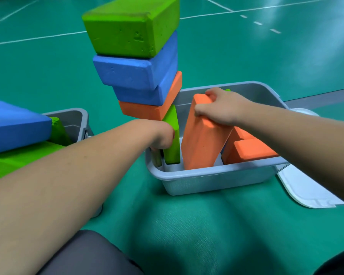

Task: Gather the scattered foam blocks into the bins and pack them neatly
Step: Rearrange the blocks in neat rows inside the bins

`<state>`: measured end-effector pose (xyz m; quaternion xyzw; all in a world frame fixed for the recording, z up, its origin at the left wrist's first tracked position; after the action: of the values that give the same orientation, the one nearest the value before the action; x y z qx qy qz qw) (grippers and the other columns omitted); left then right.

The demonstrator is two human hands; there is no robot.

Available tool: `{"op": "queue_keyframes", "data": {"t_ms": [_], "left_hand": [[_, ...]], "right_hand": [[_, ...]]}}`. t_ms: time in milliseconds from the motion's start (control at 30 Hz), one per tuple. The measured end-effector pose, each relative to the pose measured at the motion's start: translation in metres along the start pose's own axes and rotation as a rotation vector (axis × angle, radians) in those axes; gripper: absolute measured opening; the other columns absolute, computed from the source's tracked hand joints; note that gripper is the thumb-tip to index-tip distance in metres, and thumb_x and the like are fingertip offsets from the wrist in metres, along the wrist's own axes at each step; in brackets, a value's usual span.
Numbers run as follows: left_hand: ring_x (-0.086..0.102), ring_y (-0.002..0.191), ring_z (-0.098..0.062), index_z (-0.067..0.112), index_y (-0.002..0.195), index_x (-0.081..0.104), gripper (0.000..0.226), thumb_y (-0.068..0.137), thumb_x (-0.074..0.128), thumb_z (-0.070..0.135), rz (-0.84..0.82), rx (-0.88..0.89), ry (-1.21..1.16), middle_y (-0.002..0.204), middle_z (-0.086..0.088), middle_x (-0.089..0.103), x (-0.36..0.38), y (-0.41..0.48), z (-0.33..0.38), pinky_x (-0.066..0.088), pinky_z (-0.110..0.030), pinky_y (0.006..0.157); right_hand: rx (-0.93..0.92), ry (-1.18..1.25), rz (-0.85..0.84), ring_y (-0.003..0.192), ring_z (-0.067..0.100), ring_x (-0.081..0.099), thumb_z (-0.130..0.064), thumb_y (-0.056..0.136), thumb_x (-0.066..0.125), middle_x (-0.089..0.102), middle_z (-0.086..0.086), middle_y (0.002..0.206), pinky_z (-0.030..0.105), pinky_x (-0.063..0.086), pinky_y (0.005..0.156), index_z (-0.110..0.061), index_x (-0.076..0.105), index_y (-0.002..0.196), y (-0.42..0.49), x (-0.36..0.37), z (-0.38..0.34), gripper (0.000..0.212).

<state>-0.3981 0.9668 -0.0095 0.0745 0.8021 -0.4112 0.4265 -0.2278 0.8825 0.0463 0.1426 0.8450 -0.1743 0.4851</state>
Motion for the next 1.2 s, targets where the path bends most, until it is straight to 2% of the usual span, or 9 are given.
{"op": "queue_keyframes", "data": {"t_ms": [267, 333, 433, 567, 667, 833, 900, 1067, 1200], "left_hand": [[0.067, 0.098, -0.034, 0.011, 0.118, 0.072, 0.033, 0.090, 0.057, 0.014, -0.019, -0.039, -0.131, 0.113, -0.011, 0.071, 0.002, 0.008, -0.009, 0.056, -0.045, 0.097], [0.065, 0.086, -0.029, 0.014, 0.101, 0.068, 0.010, 0.094, 0.061, 0.011, -0.023, -0.074, -0.253, 0.104, -0.011, 0.070, 0.000, -0.004, -0.008, 0.058, -0.041, 0.089], [0.064, 0.085, -0.030, 0.016, 0.093, 0.068, 0.010, 0.093, 0.059, 0.010, 0.024, -0.085, -0.326, 0.105, -0.010, 0.071, -0.001, -0.003, -0.012, 0.058, -0.043, 0.092], [0.064, 0.084, -0.028, 0.016, 0.097, 0.067, 0.015, 0.094, 0.052, 0.013, 0.147, -0.067, -0.381, 0.098, -0.007, 0.069, -0.007, -0.015, -0.019, 0.056, -0.035, 0.079], [0.063, 0.065, -0.012, 0.014, 0.093, 0.058, 0.008, 0.100, 0.056, 0.011, 0.179, -0.110, -0.752, 0.083, 0.000, 0.063, -0.013, -0.017, -0.029, 0.054, -0.024, 0.055], [0.074, 0.092, -0.049, -0.004, 0.130, 0.052, 0.045, 0.106, 0.032, 0.030, -0.110, -0.123, -1.480, 0.116, -0.032, 0.067, -0.012, -0.028, -0.032, 0.064, -0.050, 0.081], [0.075, 0.091, -0.046, -0.001, 0.127, 0.052, 0.057, 0.109, 0.028, 0.047, -0.132, -0.087, -1.450, 0.118, -0.032, 0.067, -0.008, -0.028, -0.030, 0.064, -0.047, 0.078], [0.078, 0.086, -0.033, 0.000, 0.123, 0.057, 0.049, 0.108, 0.047, 0.045, -0.076, -0.128, -1.165, 0.105, -0.024, 0.076, 0.009, -0.019, -0.029, 0.064, -0.037, 0.063], [0.077, 0.081, -0.027, 0.009, 0.120, 0.063, 0.042, 0.102, 0.060, 0.047, 0.007, -0.134, -1.031, 0.107, -0.016, 0.076, 0.012, -0.012, -0.039, 0.063, -0.035, 0.065]], "right_hand": [[-0.075, 0.034, -0.109, 0.104, 0.024, 0.063, -0.063, 0.086, 0.064, 0.060, 0.004, 0.133, 0.032, 0.046, 0.079, -0.032, 0.034, 0.156, -0.011, 0.011, -0.005, 0.082], [-0.126, 0.058, -0.253, 0.084, 0.023, 0.069, -0.061, 0.091, 0.063, 0.063, 0.003, 0.119, 0.039, 0.059, 0.069, -0.032, 0.027, 0.158, -0.012, 0.029, 0.000, 0.082], [-0.150, 0.171, -0.322, 0.086, 0.023, 0.071, -0.059, 0.094, 0.062, 0.061, 0.003, 0.120, 0.041, 0.065, 0.068, -0.036, 0.022, 0.158, -0.010, 0.041, 0.003, 0.078], [-0.085, 0.309, -0.339, 0.066, 0.023, 0.067, -0.052, 0.100, 0.058, 0.061, 0.005, 0.087, 0.046, 0.065, 0.069, -0.039, 0.036, 0.146, -0.005, 0.043, -0.001, 0.053], [-0.046, 0.376, -0.330, 0.068, 0.027, 0.069, -0.047, 0.103, 0.055, 0.064, 0.012, 0.087, 0.053, 0.064, 0.068, -0.039, 0.039, 0.139, -0.002, 0.045, -0.002, 0.041], [0.002, 0.530, -0.431, 0.068, 0.033, 0.071, -0.030, 0.102, 0.060, 0.067, 0.013, 0.105, 0.055, 0.063, 0.066, -0.047, 0.028, 0.150, 0.001, 0.050, -0.004, 0.060], [0.029, 0.576, -0.474, 0.070, 0.037, 0.071, -0.026, 0.102, 0.061, 0.065, 0.014, 0.121, 0.055, 0.063, 0.070, -0.046, 0.028, 0.153, 0.005, 0.050, -0.004, 0.064], [0.038, 0.530, -0.581, 0.093, 0.046, 0.074, -0.027, 0.104, 0.062, 0.062, 0.018, 0.134, 0.058, 0.061, 0.085, -0.035, 0.058, 0.110, 0.010, 0.055, -0.003, 0.011], [0.041, 0.463, -0.630, 0.090, 0.040, 0.076, -0.029, 0.103, 0.063, 0.064, 0.011, 0.131, 0.058, 0.061, 0.085, -0.030, 0.056, 0.125, 0.017, 0.062, -0.004, 0.023]]}}
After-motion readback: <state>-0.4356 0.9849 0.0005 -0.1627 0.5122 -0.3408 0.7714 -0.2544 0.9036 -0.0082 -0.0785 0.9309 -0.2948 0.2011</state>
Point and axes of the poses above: each hand's wrist, its own y-axis towards the middle knuckle, its own x-axis out of the palm, z = x × y, the point moved 1 cm from there along y, towards the middle knuckle
